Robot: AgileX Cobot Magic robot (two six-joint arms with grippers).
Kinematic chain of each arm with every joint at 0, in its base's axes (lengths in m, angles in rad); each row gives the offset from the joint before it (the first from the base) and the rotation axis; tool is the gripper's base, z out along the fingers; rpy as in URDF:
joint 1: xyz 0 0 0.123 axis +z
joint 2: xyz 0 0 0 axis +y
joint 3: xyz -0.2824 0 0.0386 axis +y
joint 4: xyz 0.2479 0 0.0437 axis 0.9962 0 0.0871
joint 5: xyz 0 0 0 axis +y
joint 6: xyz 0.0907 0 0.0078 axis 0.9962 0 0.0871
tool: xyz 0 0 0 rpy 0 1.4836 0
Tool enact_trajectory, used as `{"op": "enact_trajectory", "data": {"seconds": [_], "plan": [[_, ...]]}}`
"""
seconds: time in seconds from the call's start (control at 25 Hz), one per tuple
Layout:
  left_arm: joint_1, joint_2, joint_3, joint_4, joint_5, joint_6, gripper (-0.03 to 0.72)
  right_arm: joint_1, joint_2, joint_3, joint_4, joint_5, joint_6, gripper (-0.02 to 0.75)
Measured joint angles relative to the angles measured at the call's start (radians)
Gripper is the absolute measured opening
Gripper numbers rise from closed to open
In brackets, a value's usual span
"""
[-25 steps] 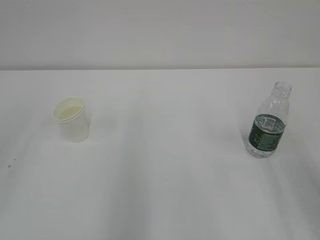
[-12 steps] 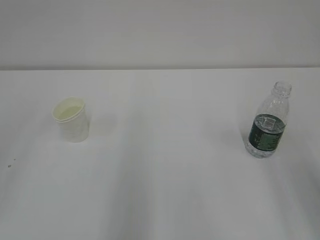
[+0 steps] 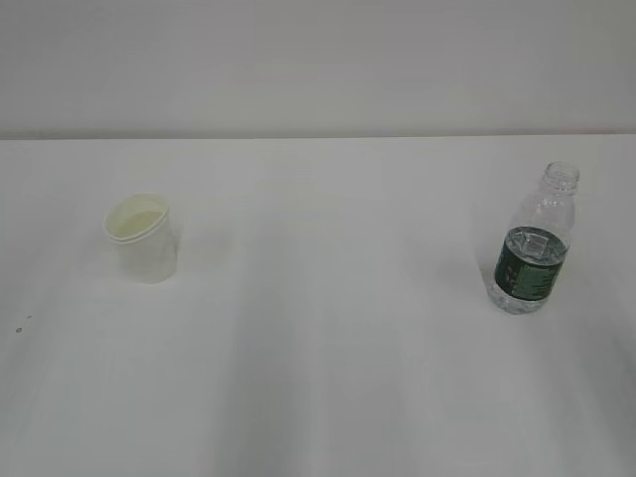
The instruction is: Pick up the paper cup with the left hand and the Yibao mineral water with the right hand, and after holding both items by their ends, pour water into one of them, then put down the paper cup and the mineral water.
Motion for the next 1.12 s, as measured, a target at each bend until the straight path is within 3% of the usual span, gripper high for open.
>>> {"op": "enact_trajectory", "data": {"seconds": [0.32,1.12], "plan": [[0.000,-0.021,0.000,-0.012,0.038,0.000,0.356,0.000,0.000,-0.013,0.006,0.105,0.000,0.572],[0.000,-0.089,0.000,-0.013,0.168,0.000,0.351,0.000,-0.059,-0.015,0.043,0.178,-0.008,0.571]]}}
